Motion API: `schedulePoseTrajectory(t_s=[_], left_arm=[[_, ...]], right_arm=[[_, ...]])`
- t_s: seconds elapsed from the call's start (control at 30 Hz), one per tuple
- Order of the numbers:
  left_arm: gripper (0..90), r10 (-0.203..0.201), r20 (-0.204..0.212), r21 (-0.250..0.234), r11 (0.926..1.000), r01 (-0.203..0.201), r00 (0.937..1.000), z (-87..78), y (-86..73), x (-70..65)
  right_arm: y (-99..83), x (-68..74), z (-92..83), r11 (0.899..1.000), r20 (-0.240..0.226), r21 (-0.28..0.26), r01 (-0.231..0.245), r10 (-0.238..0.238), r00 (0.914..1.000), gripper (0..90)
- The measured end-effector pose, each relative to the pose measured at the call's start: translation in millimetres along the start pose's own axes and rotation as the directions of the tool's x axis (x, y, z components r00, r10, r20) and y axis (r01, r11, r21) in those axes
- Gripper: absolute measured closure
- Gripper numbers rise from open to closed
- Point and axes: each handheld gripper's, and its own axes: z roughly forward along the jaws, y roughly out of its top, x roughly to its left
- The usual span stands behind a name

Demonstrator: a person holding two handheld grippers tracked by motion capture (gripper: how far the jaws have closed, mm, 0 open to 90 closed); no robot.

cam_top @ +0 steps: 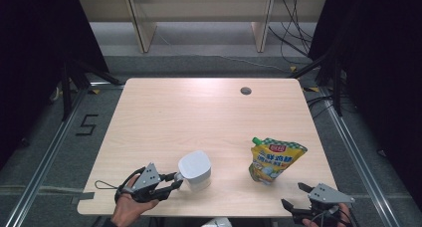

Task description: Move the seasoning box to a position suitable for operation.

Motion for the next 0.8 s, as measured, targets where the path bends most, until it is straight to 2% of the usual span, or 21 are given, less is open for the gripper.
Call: schedulePoseTrajectory(t_s=[0.03, 0.07, 0.13, 0.17, 0.2, 0.23, 0.27, 0.33, 0.4, 0.43, 0.47, 0.53, 0.57, 0.63, 0.67, 0.73, 0.77, 0.8], left_arm=[[68.5, 0.009, 0.003, -0.003, 1.0000, -0.009, 1.0000, 0.9, 0.4, -0.4], [68.5, 0.015, 0.006, -0.002, 0.9999, -0.015, 0.9999, 1.6, 0.5, -0.1], [68.6, 0.021, 0.030, -0.012, 0.9997, -0.021, 0.9993, 4.3, 1.1, -1.3], [68.6, 0.025, 0.033, -0.014, 0.9996, -0.024, 0.9991, 5.3, 1.5, -2.1], [68.6, 0.030, 0.043, -0.013, 0.9995, -0.029, 0.9986, 6.2, 2.3, -3.1], [68.6, 0.030, 0.051, -0.014, 0.9995, -0.029, 0.9982, 7.6, 2.9, -3.9], [68.6, 0.032, 0.056, -0.008, 0.9995, -0.031, 0.9979, 8.6, 3.4, -5.0], [68.6, 0.048, 0.067, -0.009, 0.9988, -0.047, 0.9966, 10.8, 4.9, -6.9], [68.7, 0.053, 0.096, -0.016, 0.9985, -0.052, 0.9939, 13.6, 5.5, -10.1], [68.6, 0.064, 0.108, -0.016, 0.9979, -0.063, 0.9920, 14.6, 6.0, -11.6], [68.6, 0.068, 0.120, -0.017, 0.9977, -0.066, 0.9905, 15.8, 6.5, -13.1], [68.6, 0.085, 0.129, -0.019, 0.9964, -0.083, 0.9880, 17.7, 7.9, -15.1], [68.6, 0.073, 0.135, -0.013, 0.9973, -0.072, 0.9881, 18.2, 8.1, -16.2], [68.6, 0.096, 0.144, -0.019, 0.9954, -0.094, 0.9849, 19.5, 8.9, -15.4], [68.6, 0.078, 0.149, -0.024, 0.9969, -0.075, 0.9858, 20.6, 8.7, -16.7], [68.6, 0.098, 0.159, -0.028, 0.9952, -0.094, 0.9824, 22.7, 9.6, -16.0], [68.6, 0.088, 0.166, -0.020, 0.9961, -0.085, 0.9821, 23.8, 10.0, -16.5], [68.5, 0.107, 0.166, -0.024, 0.9943, -0.104, 0.9804, 25.2, 11.3, -16.7]], right_arm=[[-0.1, -1.2, 0.5, 1.000, 0.010, -0.013, 0.017, -0.017, 0.9998, 21.0], [-0.2, 0.5, -0.4, 1.000, 0.005, 0.006, -0.010, 0.010, 0.9999, 21.0], [-0.4, 0.2, -0.4, 1.000, 0.006, 0.001, -0.012, 0.012, 0.9999, 21.0], [0.1, -4.1, 0.5, 0.999, 0.008, -0.016, 0.039, -0.039, 0.9992, 21.0], [-0.2, -3.7, 0.3, 1.000, 0.004, -0.009, 0.027, -0.027, 0.9996, 21.0], [-0.3, -4.3, 0.0, 0.999, 0.021, -0.013, 0.040, -0.040, 0.9990, 21.0], [-1.0, -1.6, 0.0, 1.000, 0.010, 0.001, -0.003, 0.003, 0.9999, 21.0], [-1.4, -4.4, 1.2, 1.000, 0.008, -0.017, 0.022, -0.021, 0.9997, 21.0], [-1.7, -2.2, -0.1, 1.000, 0.005, 0.003, -0.007, 0.007, 1.0000, 21.0], [-1.8, -2.4, 0.0, 1.000, 0.006, 0.001, -0.004, 0.004, 1.0000, 21.0], [-1.6, -5.2, 0.4, 1.000, 0.004, -0.006, 0.024, -0.024, 0.9997, 21.0], [-1.8, -5.1, 0.2, 1.000, 0.007, -0.004, 0.023, -0.023, 0.9997, 21.0], [-1.8, -5.1, 0.1, 1.000, 0.006, -0.002, 0.022, -0.022, 0.9997, 21.0], [-2.0, -4.9, 0.2, 1.000, 0.002, 0.002, 0.016, -0.016, 0.9999, 21.0], [-2.0, -4.8, 0.2, 1.000, 0.000, 0.001, 0.014, -0.014, 0.9999, 21.0], [-2.2, -4.9, 0.4, 1.000, 0.001, 0.000, 0.016, -0.016, 0.9999, 21.0], [-2.3, -5.4, 0.5, 1.000, 0.002, 0.003, 0.021, -0.021, 0.9998, 21.0], [-2.7, -1.4, -1.0, 1.000, 0.011, 0.015, -0.023, 0.023, 0.9997, 21.0]])
